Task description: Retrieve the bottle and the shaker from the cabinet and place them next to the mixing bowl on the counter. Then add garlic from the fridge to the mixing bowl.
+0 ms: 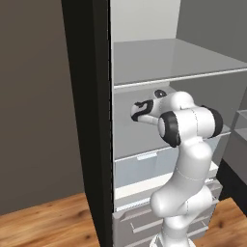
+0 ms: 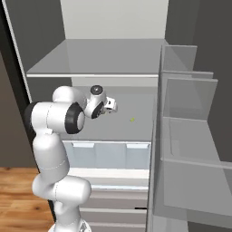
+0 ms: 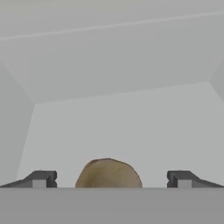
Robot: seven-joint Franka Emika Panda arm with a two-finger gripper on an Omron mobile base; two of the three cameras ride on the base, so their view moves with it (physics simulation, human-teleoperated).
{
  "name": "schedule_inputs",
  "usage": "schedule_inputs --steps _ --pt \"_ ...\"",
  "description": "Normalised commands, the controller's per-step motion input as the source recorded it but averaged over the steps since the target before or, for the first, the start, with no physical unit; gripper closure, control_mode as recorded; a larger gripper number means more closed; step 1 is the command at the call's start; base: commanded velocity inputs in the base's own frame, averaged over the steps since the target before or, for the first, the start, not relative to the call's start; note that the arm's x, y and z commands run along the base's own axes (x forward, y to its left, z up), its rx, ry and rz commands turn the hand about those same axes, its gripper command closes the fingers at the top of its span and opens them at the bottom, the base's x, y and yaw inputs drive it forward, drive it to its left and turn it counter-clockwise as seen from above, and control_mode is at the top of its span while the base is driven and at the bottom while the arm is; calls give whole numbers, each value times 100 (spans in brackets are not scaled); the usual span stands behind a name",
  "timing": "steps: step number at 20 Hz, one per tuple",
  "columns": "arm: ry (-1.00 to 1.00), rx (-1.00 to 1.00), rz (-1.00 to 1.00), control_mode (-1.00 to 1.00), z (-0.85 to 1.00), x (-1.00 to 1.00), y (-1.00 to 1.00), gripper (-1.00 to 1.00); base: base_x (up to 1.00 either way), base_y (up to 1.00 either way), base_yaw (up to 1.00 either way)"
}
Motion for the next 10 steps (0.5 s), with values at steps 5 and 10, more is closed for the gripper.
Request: schedule_inputs --steps 5,10 --pt "0 0 0 -100 -14 0 0 -100 0 0 0" --pt "0 0 0 -100 -1 0 0 -100 0 0 0"
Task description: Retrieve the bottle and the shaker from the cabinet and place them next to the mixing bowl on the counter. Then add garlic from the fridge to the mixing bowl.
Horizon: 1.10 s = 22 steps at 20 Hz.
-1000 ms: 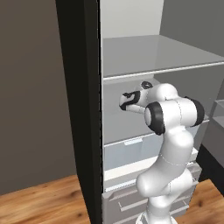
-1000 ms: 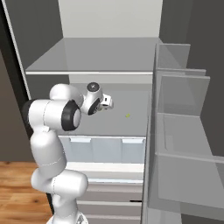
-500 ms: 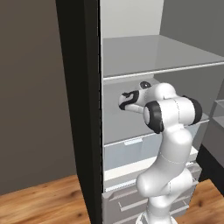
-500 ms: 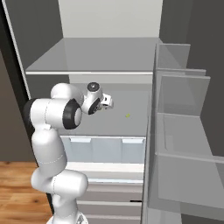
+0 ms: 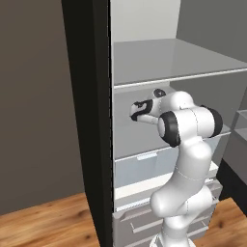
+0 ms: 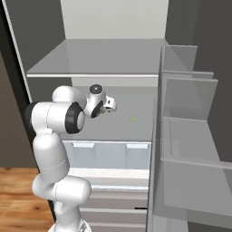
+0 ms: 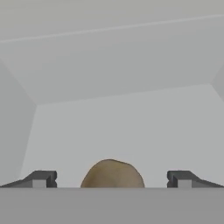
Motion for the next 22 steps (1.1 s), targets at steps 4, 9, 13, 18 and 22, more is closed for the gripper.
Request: schedule_inputs --steps 4,9,13,18,22 --pt "0 0 0 -100 0 0 0 -100 0 0 0" --pt "0 0 0 -100 0 0 0 -100 0 0 0" --pt "0 0 0 -100 0 -1 0 -100 0 0 0" --pt "0 3 0 -100 -3 -15 0 -100 0 0 0" --pt "0 5 0 -100 -14 -18 0 -100 0 0 0"
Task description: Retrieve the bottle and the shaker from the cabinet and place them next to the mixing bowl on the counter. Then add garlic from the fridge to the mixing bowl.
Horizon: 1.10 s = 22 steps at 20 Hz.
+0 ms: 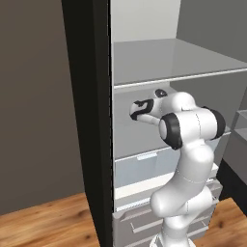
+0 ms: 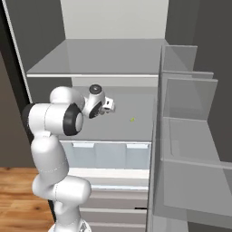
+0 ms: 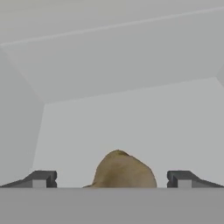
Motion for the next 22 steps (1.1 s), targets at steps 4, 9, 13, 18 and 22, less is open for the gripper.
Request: schedule_inputs --steps 4,9,13,18,22 --pt "0 5 0 -100 -16 -8 0 -100 0 0 0" --pt "0 2 0 -100 -13 0 0 100 0 0 0" --pt "0 1 0 -100 -2 0 0 100 0 0 0" --pt "0 0 0 -100 0 0 0 100 0 0 0" --pt "0 0 0 -100 0 -5 0 100 0 0 0"
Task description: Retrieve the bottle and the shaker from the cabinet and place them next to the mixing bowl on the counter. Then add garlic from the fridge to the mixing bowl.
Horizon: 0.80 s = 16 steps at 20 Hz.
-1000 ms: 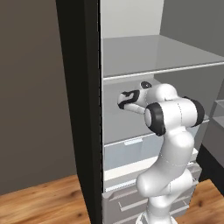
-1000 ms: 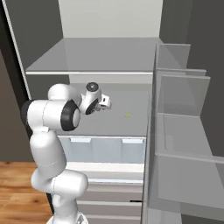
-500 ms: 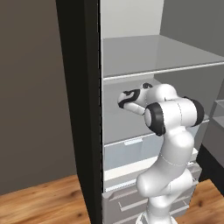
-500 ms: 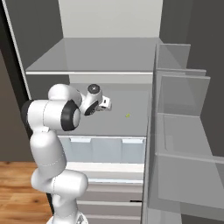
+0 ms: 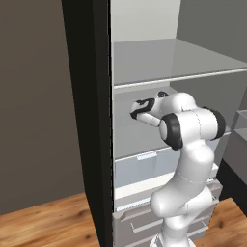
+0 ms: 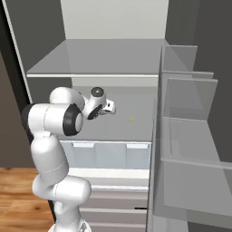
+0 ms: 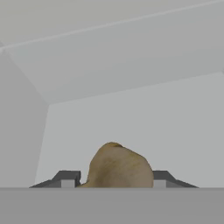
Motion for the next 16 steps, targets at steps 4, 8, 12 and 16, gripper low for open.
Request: schedule_inputs --steps 4,8,12,16 --pt "-10 0 0 -100 0 -64 0 100 0 0 0" --pt "-16 0 0 -100 4 -99 0 100 0 0 0" --pt "-4 0 0 -100 31 -95 0 100 0 0 0" --pt "1 -4 -1 -100 48 -89 -1 100 0 0 0"
